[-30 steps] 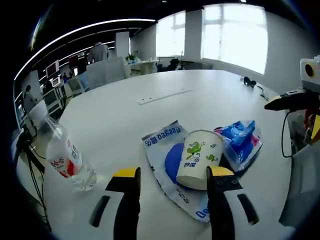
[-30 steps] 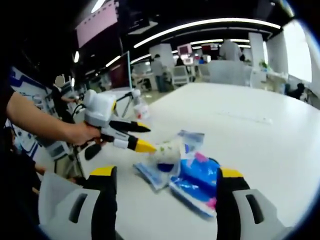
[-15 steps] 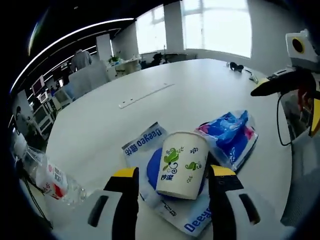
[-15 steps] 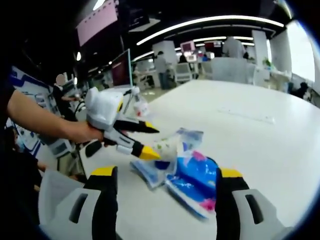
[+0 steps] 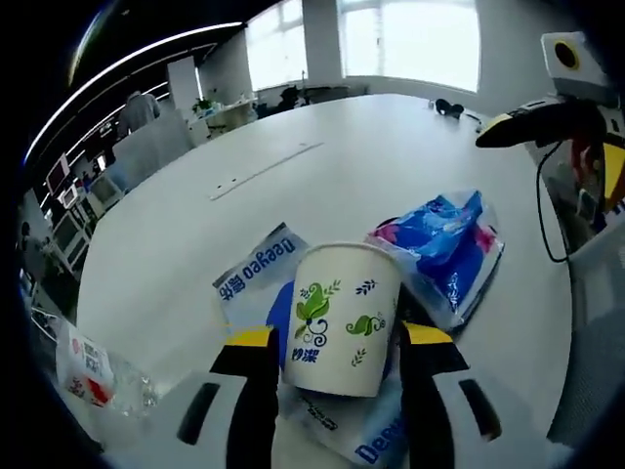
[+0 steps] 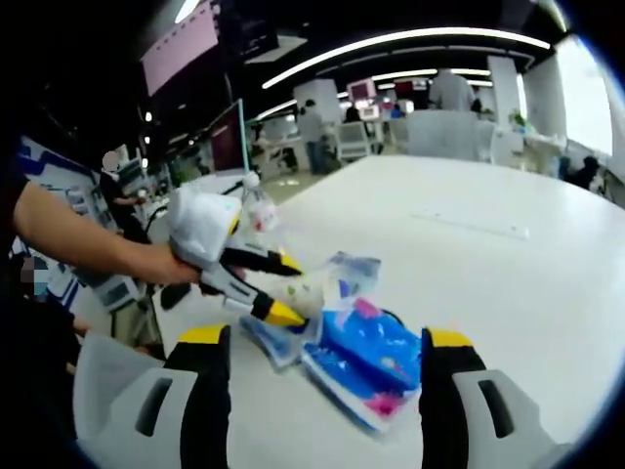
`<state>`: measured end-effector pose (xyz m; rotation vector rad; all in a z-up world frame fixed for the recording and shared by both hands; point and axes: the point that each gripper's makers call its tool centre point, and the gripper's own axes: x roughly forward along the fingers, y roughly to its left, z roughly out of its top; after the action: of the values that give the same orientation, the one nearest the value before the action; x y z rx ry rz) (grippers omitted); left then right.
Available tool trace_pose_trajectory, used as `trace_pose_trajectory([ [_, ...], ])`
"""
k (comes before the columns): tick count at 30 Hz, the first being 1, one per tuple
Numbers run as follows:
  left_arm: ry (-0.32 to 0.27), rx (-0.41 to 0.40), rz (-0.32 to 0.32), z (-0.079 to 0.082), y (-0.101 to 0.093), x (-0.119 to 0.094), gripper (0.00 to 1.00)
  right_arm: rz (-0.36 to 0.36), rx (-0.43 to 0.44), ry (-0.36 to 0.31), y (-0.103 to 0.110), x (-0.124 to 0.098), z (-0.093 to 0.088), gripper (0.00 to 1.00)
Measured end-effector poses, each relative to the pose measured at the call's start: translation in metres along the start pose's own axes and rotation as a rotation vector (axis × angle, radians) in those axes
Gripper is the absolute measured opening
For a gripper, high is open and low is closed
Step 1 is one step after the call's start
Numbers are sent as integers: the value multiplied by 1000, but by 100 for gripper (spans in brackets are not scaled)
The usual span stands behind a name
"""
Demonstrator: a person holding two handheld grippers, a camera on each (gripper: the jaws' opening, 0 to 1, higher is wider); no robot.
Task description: Arrange the tabletop items into an orderly group along one side of the table until the central work area is clear of visible clutter.
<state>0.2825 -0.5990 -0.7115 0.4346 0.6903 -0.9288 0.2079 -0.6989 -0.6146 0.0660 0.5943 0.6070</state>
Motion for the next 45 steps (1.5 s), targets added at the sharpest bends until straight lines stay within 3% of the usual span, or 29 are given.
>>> trace_pose_trajectory([
  [4,24,17,-25,-4,-2,0,40,7,5,-4,0,3,3,77],
  [11,1,-29,-24,-6,1,-5,39,22,-4,9,5,9,7,76],
  [19,-97,-7,-4,6,8,-20,38,48,-9,18,19,15,12,74],
  [29,-186,13,0,14,10,-41,38,83,-66,18,40,22,21,51],
  [31,-223,63,-3,21,6,-47,38,89,-68,20,45,23,22,47],
  [35,-240,118,-22,23,-3,-54,38,88,-99,9,52,24,23,38],
  [45,-284,159,-76,30,-25,-66,39,86,-183,27,65,27,22,27],
])
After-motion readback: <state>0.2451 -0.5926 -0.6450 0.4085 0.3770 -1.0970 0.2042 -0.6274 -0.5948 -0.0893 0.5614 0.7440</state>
